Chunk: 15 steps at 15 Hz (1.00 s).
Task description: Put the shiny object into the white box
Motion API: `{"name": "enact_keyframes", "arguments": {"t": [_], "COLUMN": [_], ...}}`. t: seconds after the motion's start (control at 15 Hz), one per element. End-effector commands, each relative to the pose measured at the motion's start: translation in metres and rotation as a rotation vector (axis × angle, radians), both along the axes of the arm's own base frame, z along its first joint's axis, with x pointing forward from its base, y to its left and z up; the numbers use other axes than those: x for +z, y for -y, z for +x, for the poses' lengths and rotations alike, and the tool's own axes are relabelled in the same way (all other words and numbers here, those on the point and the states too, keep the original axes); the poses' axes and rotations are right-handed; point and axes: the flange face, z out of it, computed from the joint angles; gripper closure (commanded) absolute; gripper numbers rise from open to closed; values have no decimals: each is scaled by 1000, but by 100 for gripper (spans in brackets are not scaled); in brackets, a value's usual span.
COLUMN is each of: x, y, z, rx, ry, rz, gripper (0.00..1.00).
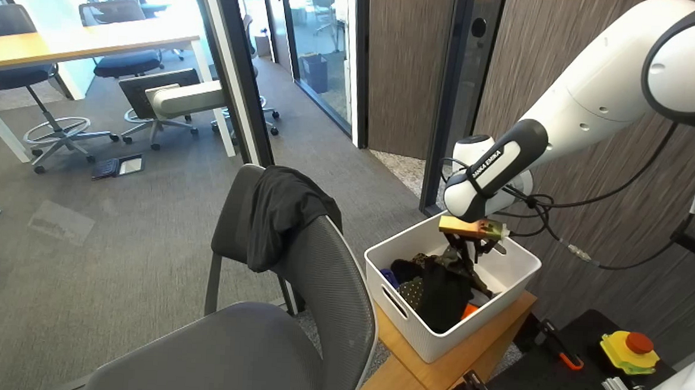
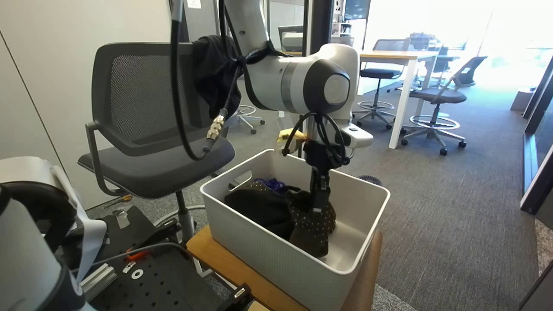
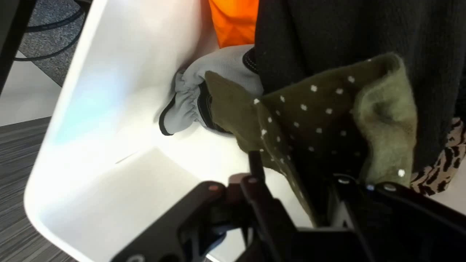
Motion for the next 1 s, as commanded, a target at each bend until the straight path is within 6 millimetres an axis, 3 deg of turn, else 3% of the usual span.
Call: {"name": "enact_keyframes", "arguments": {"t": [0.0, 0.2, 0.33, 0.6, 0.93], "x": [18, 43, 68, 141, 230], "y": [3, 7, 11, 13, -6], "z": [5, 0, -5, -28, -72], "rx": [8, 5, 7, 95, 354], "ry": [-7, 3, 15, 42, 46], "rz": [40, 66, 73, 78, 85], "gripper": [35, 11, 1, 0, 0]}}
